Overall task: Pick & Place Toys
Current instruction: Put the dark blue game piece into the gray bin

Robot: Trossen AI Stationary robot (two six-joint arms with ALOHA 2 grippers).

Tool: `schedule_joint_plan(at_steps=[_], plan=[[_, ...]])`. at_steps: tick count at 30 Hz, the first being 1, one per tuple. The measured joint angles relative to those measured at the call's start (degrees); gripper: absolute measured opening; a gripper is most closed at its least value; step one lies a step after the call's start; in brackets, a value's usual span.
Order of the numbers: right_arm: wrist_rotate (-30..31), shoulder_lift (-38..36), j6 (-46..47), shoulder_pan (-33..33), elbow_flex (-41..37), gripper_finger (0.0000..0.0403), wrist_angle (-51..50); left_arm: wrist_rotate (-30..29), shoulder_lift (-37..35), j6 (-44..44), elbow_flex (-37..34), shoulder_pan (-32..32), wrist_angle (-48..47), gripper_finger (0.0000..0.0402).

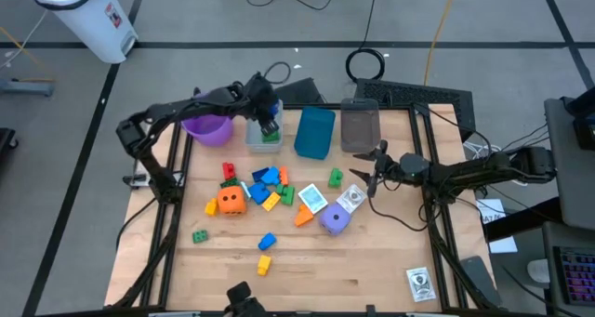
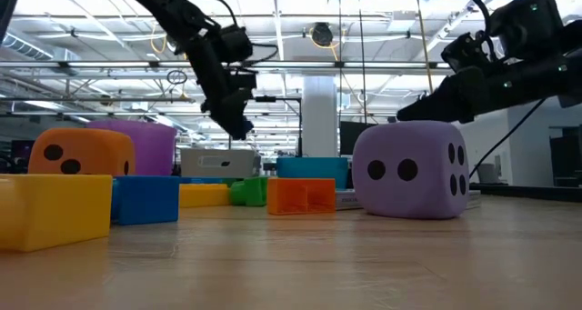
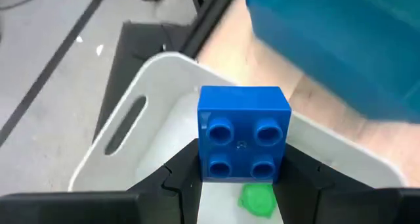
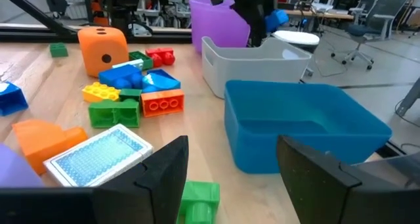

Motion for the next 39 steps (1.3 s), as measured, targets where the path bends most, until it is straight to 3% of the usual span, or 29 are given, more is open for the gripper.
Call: schedule_joint_plan(at_steps=[13,25,31,39], plan=[[0.1,0.0,1.0,0.0,0.0,0.0222,-0.8,0.3,5.8,2.4,0.0,0.0,-8.0,0.0150],[0.2,0.0,1.1,0.0,0.0,0.0222,-0.9,1.6,6.0,11.1,0.0,-3.7,-13.8,0.0150],[0.2,0.0,1.1,0.0,0.0,0.0222,-0.9,0.6,6.0,9.9,0.0,-4.3,-13.5,0.0150],[0.2,0.0,1.5,0.0,0.0,0.0221,-0.9,-0.1,6.0,8.5,0.0,-4.2,-13.3,0.0202]])
